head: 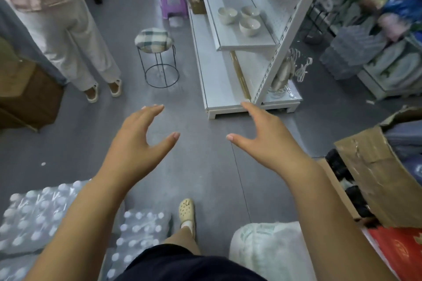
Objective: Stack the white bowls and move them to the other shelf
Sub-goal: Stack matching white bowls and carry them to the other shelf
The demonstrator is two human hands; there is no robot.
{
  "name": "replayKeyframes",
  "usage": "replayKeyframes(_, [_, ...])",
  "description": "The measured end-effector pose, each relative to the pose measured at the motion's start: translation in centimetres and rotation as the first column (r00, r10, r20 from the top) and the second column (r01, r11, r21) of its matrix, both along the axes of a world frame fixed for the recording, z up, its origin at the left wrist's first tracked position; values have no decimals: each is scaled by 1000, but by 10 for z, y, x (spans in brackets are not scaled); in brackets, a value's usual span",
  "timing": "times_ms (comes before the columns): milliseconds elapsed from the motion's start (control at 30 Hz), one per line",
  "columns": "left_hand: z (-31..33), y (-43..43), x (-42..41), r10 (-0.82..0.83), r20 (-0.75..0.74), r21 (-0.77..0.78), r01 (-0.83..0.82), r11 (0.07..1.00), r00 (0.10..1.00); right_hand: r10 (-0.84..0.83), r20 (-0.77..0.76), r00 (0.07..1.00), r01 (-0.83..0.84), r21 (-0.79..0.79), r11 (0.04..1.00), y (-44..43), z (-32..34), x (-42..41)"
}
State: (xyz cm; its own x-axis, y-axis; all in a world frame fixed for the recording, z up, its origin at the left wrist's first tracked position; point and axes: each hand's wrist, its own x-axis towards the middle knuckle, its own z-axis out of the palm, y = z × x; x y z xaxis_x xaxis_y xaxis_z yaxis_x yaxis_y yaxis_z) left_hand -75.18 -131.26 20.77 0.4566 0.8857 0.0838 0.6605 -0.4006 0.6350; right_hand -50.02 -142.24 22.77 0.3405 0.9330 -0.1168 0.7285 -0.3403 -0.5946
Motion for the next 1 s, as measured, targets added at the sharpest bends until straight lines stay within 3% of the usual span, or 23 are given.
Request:
replayKeyframes(333, [17, 190, 31, -48, -67, 58, 52, 997, 997, -23, -44, 999, 25, 58, 998, 188, 2, 29])
replayKeyframes(733, [-5, 354, 78, 36, -78, 10, -35, 999, 996, 76, -39, 996, -79, -71, 994, 374, -35, 92])
replayKeyframes(1000, [5, 498, 147, 115, -46, 38, -113, 993, 992, 176, 0, 984, -175, -111, 978, 537, -22, 160])
